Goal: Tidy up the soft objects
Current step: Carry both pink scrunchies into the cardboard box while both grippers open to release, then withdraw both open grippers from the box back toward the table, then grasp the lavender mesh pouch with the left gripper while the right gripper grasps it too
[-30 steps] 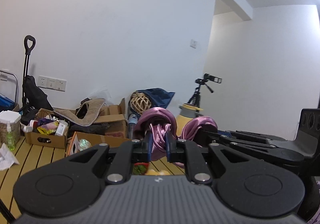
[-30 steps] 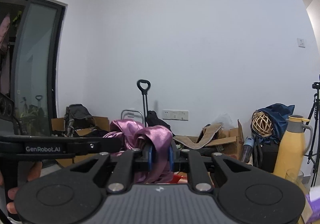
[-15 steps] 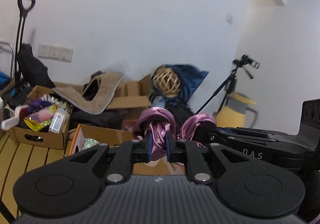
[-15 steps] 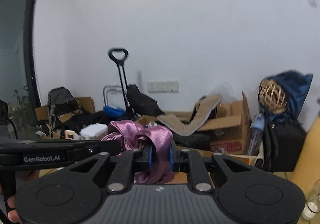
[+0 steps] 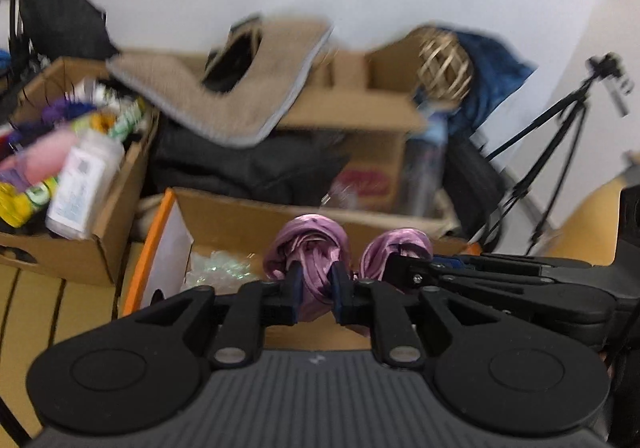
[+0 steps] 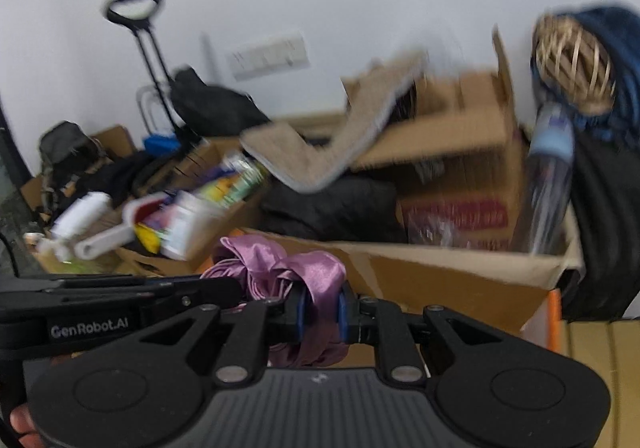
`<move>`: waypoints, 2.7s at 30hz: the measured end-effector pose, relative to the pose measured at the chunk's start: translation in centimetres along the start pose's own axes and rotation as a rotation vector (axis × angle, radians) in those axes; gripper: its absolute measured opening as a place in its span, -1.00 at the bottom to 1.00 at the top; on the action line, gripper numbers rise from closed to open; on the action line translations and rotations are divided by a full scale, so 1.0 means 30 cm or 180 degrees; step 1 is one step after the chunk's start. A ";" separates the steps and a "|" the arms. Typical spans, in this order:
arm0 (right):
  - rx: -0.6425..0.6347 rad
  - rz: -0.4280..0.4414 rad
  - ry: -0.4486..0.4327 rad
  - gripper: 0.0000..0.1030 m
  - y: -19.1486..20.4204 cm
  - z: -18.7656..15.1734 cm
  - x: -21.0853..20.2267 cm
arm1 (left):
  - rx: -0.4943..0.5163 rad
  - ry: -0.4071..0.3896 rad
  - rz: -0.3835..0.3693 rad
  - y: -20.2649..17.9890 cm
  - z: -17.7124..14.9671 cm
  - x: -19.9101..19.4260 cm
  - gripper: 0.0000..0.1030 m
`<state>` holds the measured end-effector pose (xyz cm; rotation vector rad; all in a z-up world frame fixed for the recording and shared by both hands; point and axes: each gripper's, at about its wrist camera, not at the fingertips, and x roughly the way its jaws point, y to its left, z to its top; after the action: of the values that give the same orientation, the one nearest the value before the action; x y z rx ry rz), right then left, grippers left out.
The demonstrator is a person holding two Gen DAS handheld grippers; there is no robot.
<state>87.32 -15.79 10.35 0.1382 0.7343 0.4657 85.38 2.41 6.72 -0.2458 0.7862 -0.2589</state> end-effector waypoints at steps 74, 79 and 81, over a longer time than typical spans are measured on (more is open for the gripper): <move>-0.0301 -0.0763 -0.1346 0.85 0.453 -1.380 -1.503 | 0.0742 -0.1242 0.0104 -0.300 -1.335 -1.399 0.81; -0.0155 -0.0806 -0.1167 0.82 0.360 -1.358 -1.376 | 0.0707 -0.0964 0.0063 -0.326 -1.281 -1.194 0.77; -0.0084 -0.0758 -0.1107 0.79 0.316 -1.342 -1.324 | 0.0718 -0.0846 0.0049 -0.346 -1.259 -1.109 0.65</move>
<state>31.16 -27.01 7.62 0.1019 0.3963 0.2150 34.14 -1.30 6.25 -0.0589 0.4905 -0.2911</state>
